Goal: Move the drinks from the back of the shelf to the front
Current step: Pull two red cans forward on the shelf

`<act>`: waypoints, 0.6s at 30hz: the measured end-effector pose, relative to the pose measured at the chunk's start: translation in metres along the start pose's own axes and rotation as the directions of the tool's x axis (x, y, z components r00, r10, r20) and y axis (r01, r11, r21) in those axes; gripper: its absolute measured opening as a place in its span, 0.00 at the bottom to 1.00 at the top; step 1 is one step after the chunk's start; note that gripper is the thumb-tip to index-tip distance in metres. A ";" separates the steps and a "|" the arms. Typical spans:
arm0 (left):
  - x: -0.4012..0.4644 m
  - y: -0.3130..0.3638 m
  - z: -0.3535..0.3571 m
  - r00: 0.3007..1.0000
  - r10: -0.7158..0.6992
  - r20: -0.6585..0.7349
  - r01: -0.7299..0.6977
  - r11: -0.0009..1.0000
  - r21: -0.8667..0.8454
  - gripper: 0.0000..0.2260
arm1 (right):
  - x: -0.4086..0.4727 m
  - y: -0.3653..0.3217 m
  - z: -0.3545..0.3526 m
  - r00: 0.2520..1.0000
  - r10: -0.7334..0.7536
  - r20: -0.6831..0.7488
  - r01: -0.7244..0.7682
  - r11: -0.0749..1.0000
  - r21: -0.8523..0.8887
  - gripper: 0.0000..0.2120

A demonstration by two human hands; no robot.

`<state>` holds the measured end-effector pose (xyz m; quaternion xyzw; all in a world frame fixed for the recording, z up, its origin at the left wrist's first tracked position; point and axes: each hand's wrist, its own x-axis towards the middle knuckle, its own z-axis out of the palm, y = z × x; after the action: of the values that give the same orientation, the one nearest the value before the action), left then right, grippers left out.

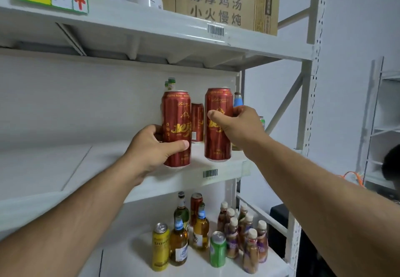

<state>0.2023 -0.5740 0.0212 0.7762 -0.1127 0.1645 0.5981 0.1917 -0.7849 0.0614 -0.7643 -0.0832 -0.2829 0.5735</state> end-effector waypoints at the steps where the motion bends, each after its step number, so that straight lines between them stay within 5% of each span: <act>1: 0.000 0.001 0.005 1.000 -0.009 -0.018 0.009 1.000 -0.002 0.27 | 0.005 0.004 -0.003 1.000 0.001 0.016 -0.001 1.000 0.010 0.13; 18: 0.067 -0.027 0.043 0.990 -0.049 -0.129 0.052 0.998 0.018 0.24 | 0.098 0.076 0.022 0.996 0.015 0.092 -0.023 0.996 0.087 0.21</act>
<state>0.2792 -0.6067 0.0134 0.7729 -0.0524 0.2004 0.5997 0.3140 -0.8090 0.0458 -0.7511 -0.1142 -0.2384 0.6049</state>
